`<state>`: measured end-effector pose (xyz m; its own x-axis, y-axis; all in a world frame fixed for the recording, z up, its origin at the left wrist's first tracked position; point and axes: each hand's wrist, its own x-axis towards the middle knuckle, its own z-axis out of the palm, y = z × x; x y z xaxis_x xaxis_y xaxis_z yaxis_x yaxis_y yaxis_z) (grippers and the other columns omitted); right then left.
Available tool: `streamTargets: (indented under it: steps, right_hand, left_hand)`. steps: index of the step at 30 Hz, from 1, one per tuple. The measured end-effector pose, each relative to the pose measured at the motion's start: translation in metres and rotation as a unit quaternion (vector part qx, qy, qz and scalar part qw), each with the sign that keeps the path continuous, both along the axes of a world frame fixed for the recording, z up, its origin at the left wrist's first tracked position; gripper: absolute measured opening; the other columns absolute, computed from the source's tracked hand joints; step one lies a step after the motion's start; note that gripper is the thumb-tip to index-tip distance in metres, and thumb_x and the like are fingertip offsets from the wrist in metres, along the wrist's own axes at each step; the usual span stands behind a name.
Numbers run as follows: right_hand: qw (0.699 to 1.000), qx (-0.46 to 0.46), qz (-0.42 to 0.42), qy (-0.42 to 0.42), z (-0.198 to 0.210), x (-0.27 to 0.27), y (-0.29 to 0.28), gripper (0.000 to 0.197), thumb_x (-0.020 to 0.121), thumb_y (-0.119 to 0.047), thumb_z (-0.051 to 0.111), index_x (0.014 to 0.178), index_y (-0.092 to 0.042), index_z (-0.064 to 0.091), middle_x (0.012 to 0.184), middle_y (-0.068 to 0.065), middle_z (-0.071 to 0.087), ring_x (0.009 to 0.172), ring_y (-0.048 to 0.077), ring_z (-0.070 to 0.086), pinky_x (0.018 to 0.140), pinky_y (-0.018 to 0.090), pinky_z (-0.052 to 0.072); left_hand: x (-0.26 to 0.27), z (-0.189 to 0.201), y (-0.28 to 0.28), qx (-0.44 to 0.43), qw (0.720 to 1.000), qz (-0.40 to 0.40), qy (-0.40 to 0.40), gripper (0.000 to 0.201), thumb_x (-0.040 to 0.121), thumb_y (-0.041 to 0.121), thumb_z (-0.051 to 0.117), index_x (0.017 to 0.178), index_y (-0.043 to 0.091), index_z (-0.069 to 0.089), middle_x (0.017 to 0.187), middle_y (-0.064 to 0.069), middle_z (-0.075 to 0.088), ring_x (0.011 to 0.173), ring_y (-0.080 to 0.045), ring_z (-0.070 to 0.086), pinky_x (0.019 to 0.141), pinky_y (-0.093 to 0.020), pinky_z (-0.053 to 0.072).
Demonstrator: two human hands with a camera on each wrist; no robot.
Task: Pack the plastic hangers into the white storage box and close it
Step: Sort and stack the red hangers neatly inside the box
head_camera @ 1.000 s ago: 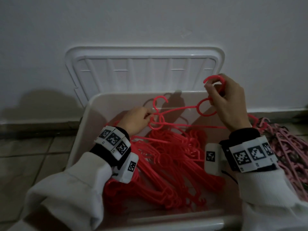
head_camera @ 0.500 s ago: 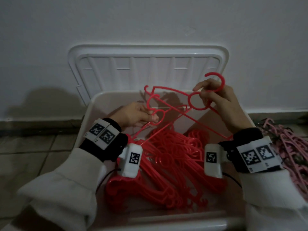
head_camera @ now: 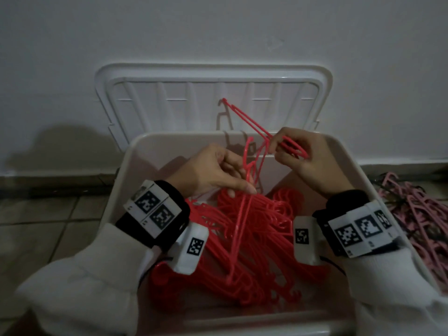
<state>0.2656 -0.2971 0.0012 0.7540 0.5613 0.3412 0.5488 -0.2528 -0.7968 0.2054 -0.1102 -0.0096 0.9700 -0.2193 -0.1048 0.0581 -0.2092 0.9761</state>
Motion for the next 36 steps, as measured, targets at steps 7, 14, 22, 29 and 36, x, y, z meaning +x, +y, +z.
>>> streamTargets:
  steps: [7, 14, 22, 29, 36]
  right_hand:
    - [0.990, 0.034, 0.102, 0.090, -0.004, 0.001, 0.005, 0.015, 0.077, -0.016, 0.067, 0.088, -0.023, 0.061, 0.081, -0.008, 0.065, 0.077, 0.011, 0.062, 0.073, 0.019, 0.049]
    - [0.976, -0.037, 0.137, 0.165, -0.017, 0.007, 0.010, 0.027, 0.078, 0.001, 0.069, 0.100, -0.007, 0.056, 0.087, 0.002, 0.059, 0.079, 0.002, 0.056, 0.074, 0.011, 0.044]
    - [0.981, 0.017, 0.065, 0.183, -0.024, 0.015, 0.008, 0.028, 0.069, -0.011, 0.072, 0.091, -0.018, 0.056, 0.078, -0.009, 0.066, 0.075, 0.001, 0.061, 0.077, 0.012, 0.048]
    - [0.987, -0.011, -0.021, 0.158, -0.026, 0.024, -0.001, 0.023, 0.074, -0.001, 0.073, 0.097, -0.001, 0.067, 0.087, 0.017, 0.070, 0.079, 0.019, 0.063, 0.081, 0.034, 0.053]
    - [0.978, -0.088, 0.012, 0.188, -0.034, 0.021, 0.005, 0.010, 0.084, 0.000, 0.063, 0.093, -0.004, 0.060, 0.071, -0.008, 0.062, 0.060, -0.007, 0.060, 0.063, 0.009, 0.048]
  left_hand:
    - [-0.009, 0.004, -0.019, 0.045, 0.996, 0.024, -0.074, 0.023, 0.055, 0.013, 0.085, 0.059, 0.003, 0.065, 0.049, -0.008, 0.062, 0.034, -0.006, 0.049, 0.041, -0.015, 0.038]
    - [0.002, -0.020, -0.021, 0.068, 0.981, 0.142, -0.112, 0.015, 0.067, 0.004, 0.079, 0.070, 0.014, 0.068, 0.062, -0.003, 0.069, 0.058, -0.002, 0.064, 0.058, -0.015, 0.048]
    - [-0.001, -0.014, -0.024, 0.104, 0.974, 0.120, -0.163, 0.015, 0.079, 0.000, 0.069, 0.086, 0.013, 0.072, 0.073, -0.003, 0.072, 0.057, -0.005, 0.067, 0.056, -0.010, 0.048]
    - [0.010, -0.019, 0.003, 0.187, 0.921, 0.210, -0.271, 0.019, 0.070, 0.033, 0.072, 0.085, 0.023, 0.066, 0.070, 0.010, 0.062, 0.062, -0.001, 0.057, 0.064, -0.014, 0.045]
    - [0.019, -0.048, 0.000, 0.296, 0.942, 0.015, -0.158, 0.010, 0.089, 0.012, 0.061, 0.079, 0.011, 0.063, 0.064, 0.005, 0.060, 0.058, 0.006, 0.054, 0.059, -0.013, 0.038]
